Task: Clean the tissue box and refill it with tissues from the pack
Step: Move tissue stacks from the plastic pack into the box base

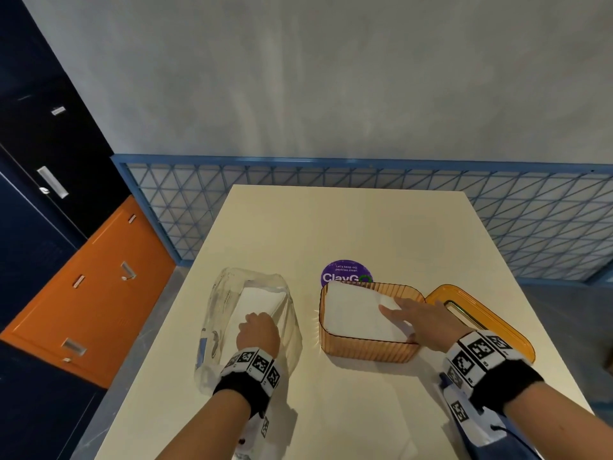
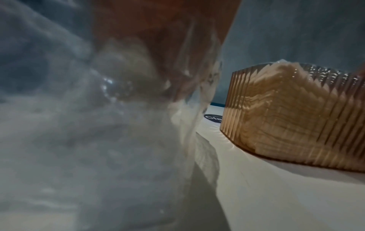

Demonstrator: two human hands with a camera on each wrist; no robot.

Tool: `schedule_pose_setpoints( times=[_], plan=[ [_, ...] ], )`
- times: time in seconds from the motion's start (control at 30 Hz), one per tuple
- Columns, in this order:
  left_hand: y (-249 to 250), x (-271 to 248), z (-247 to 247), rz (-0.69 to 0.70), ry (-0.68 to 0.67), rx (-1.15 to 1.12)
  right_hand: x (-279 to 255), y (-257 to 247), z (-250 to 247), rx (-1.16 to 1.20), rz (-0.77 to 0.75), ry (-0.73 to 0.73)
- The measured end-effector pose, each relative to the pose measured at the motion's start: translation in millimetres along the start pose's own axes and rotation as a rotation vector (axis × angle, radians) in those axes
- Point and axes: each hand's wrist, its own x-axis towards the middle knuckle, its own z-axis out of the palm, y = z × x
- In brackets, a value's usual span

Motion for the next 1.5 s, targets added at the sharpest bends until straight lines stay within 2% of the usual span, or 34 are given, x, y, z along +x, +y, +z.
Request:
schedule_pose_setpoints(
  times=[0.2, 0.37, 0.53, 0.87, 0.93, 0.97, 1.07, 1.13, 1.2, 1.27, 1.33, 1.43, 1.5],
  plan=[
    [-2, 1, -5, 0.001, 0.047, -0.080, 1, 3, 3, 0.037, -0.041, 0.041],
    [0, 1, -8, -0.023, 0.034, -0.116, 3, 6, 5, 0.054, -0.070, 0.047],
    [7, -6, -5, -0.030, 0.023, -0.023, 3, 6, 5, 0.072, -0.080, 0.047],
    [-5, -15, -33, -0.059, 0.033, -0.030, 2, 6, 2, 0.049, -0.092, 0.044],
    [-4, -22, -48, -0.059, 0.088, -0.113, 2, 6, 2, 0.050, -0.093, 0.049],
    [-3, -28, -57, -0.045, 0.158, -0.132, 3, 6, 2, 0.053, -0.092, 0.050],
    [9, -50, -78, 0.092, 0.459, -0.151, 3, 6, 3, 0.051, -0.089, 0.039],
    [21, -63, -90, 0.277, 0.656, -0.214, 3, 8, 3, 0.054, -0.084, 0.038],
    [36, -68, -90, 0.523, 0.778, -0.259, 2, 9, 2, 0.040, -0.068, 0.040],
    [53, -72, -82, 0.730, 0.837, -0.288, 1, 8, 3, -0.001, -0.046, 0.078],
    [69, -78, -69, 0.853, 0.864, -0.297, -3, 4, 2, -0.032, -0.011, 0.167],
    [86, -83, -48, 0.931, 0.897, -0.298, -14, 1, -3, 0.056, 0.062, 0.253],
    [94, -84, -39, 0.938, 0.889, -0.290, -20, 3, -6, 0.217, 0.070, 0.295]
  ],
)
